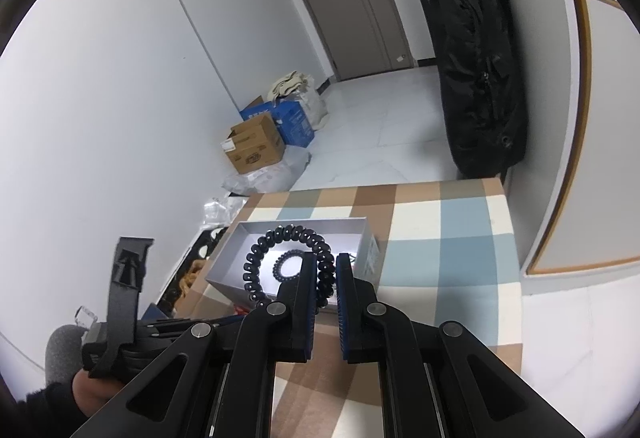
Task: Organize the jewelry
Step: 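Grasp the light-blue bead bracelet with the left while the right carries the hair tie over the box, then lower the bracelet and hair tie into the box and open both grippers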
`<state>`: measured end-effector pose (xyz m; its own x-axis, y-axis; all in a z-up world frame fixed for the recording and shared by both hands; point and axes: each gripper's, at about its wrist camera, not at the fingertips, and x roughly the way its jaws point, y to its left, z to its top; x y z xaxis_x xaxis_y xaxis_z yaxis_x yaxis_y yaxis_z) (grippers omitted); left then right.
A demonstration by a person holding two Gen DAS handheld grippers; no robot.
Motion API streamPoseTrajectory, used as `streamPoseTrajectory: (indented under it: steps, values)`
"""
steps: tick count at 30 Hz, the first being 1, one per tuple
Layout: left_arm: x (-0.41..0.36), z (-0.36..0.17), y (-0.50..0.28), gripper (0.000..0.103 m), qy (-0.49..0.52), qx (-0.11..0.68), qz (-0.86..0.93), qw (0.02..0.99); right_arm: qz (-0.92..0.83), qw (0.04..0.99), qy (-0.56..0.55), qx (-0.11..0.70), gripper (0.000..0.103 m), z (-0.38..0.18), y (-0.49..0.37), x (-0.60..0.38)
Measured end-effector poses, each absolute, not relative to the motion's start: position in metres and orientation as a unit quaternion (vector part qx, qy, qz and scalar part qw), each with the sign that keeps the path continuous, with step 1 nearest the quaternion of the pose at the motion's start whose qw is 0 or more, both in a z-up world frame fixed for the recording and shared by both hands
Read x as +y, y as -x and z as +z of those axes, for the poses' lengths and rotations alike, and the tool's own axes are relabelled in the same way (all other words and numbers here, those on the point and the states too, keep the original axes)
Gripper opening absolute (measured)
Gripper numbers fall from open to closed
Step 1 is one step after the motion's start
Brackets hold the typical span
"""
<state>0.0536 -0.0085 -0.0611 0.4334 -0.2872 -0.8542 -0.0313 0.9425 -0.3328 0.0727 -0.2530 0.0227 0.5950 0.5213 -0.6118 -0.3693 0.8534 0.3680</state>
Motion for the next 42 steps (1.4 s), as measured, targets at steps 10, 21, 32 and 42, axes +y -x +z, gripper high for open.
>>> streamPoseTrajectory:
  steps: [10,21,32,42]
  values:
    - [-0.01,-0.031,-0.05,0.003,0.182,0.485,-0.12,0.847,0.27,0.877,-0.102,0.383,0.008,0.017,-0.08,-0.236]
    - [0.009,0.005,-0.056,0.003,0.239,0.424,-0.181,0.855,0.278,0.869,-0.114,0.393,0.008,0.013,-0.103,-0.221]
    - [0.019,-0.009,-0.098,0.003,0.245,0.425,-0.154,0.858,0.28,0.858,-0.116,0.414,0.009,-0.003,-0.134,-0.204]
    - [0.021,-0.013,-0.114,0.058,0.278,0.429,-0.179,0.841,0.265,0.852,-0.141,0.428,0.049,-0.016,-0.161,-0.209]
